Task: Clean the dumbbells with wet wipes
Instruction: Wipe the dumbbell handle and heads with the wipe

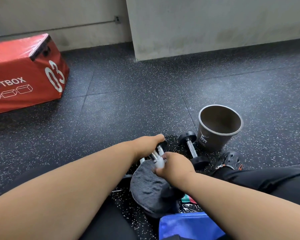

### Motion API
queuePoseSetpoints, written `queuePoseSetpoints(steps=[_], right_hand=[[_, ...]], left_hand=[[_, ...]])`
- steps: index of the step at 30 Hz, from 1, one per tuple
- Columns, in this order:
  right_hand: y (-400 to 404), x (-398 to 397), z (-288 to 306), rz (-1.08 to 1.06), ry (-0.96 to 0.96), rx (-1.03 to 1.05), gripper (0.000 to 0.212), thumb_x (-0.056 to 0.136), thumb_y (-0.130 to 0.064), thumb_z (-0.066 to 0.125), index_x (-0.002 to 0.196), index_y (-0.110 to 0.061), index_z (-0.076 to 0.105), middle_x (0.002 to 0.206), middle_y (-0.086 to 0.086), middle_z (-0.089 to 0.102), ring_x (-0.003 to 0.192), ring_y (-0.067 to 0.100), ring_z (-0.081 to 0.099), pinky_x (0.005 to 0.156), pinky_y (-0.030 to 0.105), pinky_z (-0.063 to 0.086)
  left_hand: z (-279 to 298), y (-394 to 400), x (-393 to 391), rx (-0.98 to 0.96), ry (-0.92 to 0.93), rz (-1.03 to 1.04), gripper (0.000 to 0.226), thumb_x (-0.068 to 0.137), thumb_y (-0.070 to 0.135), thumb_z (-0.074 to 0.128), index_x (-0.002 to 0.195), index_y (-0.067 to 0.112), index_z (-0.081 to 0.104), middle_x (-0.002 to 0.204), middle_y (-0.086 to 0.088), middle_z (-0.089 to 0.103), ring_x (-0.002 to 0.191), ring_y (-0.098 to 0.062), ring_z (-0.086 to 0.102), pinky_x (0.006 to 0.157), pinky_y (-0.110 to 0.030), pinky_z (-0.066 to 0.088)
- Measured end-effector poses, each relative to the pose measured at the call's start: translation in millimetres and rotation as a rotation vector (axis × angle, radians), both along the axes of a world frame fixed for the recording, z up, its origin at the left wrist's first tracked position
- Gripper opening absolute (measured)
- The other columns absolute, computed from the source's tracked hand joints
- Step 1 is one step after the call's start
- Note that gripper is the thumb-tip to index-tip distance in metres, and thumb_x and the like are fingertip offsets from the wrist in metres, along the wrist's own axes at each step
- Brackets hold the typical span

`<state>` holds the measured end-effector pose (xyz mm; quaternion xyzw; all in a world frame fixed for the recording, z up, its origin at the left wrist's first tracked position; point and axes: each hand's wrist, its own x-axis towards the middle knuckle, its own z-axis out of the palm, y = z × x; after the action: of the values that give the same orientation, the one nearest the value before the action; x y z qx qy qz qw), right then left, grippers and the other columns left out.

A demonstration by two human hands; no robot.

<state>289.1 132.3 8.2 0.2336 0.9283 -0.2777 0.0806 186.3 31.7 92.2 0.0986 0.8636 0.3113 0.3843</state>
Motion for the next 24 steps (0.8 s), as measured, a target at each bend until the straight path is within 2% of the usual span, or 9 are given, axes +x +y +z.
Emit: queuePoseSetpoints(steps=[4,7,11,14,15,18,20,24], right_hand=[[5,5,-1,0.071,-0.060,0.047,0.034,0.076,-0.053,0.074,0.084,-0.022,0.062,0.085,-0.004,0.069,0.091,0.027,0.070,0.077,0.032,0.053],[9,9,-4,0.111,-0.106,0.004,0.033,0.076,-0.050,0.071,0.094,-0.023,0.066,0.090,-0.003,0.072,0.088,0.026,0.069,0.080,0.032,0.057],[9,10,-11,0.093,-0.071,-0.053,0.026,0.080,-0.047,0.066,0.092,-0.023,0.062,0.087,-0.002,0.069,0.081,0.026,0.064,0.069,0.031,0.045],[5,9,-13,0.077,-0.029,-0.042,0.027,0.081,-0.048,0.066,0.089,-0.023,0.060,0.086,-0.002,0.066,0.080,0.027,0.062,0.068,0.031,0.042],[5,9,-13,0.070,-0.022,-0.045,0.027,0.080,-0.048,0.067,0.090,-0.023,0.060,0.086,-0.001,0.066,0.080,0.027,0.062,0.069,0.031,0.043],[2,6,-14,0.059,0.012,-0.067,0.024,0.080,-0.045,0.066,0.089,-0.023,0.060,0.088,0.000,0.071,0.081,0.028,0.065,0.069,0.031,0.044],[0,4,-15,0.052,0.028,-0.083,0.022,0.081,-0.044,0.064,0.086,-0.024,0.058,0.086,0.000,0.070,0.080,0.028,0.063,0.068,0.031,0.043],[-1,0,-16,0.029,0.036,-0.119,0.026,0.079,-0.047,0.062,0.079,-0.022,0.054,0.074,-0.002,0.062,0.076,0.029,0.062,0.065,0.032,0.040]], left_hand=[[4,4,6,0.000,-0.017,0.026,0.038,0.098,0.051,0.054,0.073,0.022,0.057,0.073,-0.001,0.056,0.066,-0.020,0.047,0.064,-0.037,0.035],[5,8,11,0.001,-0.010,0.031,0.037,0.095,0.055,0.055,0.076,0.023,0.060,0.082,-0.004,0.059,0.071,-0.022,0.050,0.070,-0.039,0.039],[7,11,17,-0.025,0.030,0.004,0.041,0.097,0.056,0.051,0.078,0.021,0.059,0.087,-0.003,0.060,0.078,-0.022,0.051,0.080,-0.039,0.041],[7,12,19,-0.108,0.082,-0.029,0.054,0.082,0.070,0.046,0.084,0.020,0.067,0.107,-0.011,0.070,0.106,-0.033,0.059,0.105,-0.048,0.043],[6,12,19,-0.135,0.100,-0.040,0.058,0.078,0.072,0.042,0.086,0.021,0.067,0.112,-0.015,0.070,0.113,-0.037,0.057,0.108,-0.052,0.041],[6,14,20,-0.189,0.130,-0.099,0.062,0.072,0.072,0.031,0.095,0.023,0.061,0.110,-0.014,0.065,0.111,-0.040,0.052,0.105,-0.055,0.041],[8,14,21,-0.209,0.143,-0.131,0.055,0.078,0.067,0.028,0.099,0.026,0.057,0.109,-0.012,0.062,0.111,-0.041,0.050,0.105,-0.056,0.040],[3,10,16,-0.216,0.161,-0.150,0.040,0.089,0.064,0.029,0.094,0.033,0.053,0.113,-0.012,0.060,0.112,-0.042,0.050,0.107,-0.057,0.040]])
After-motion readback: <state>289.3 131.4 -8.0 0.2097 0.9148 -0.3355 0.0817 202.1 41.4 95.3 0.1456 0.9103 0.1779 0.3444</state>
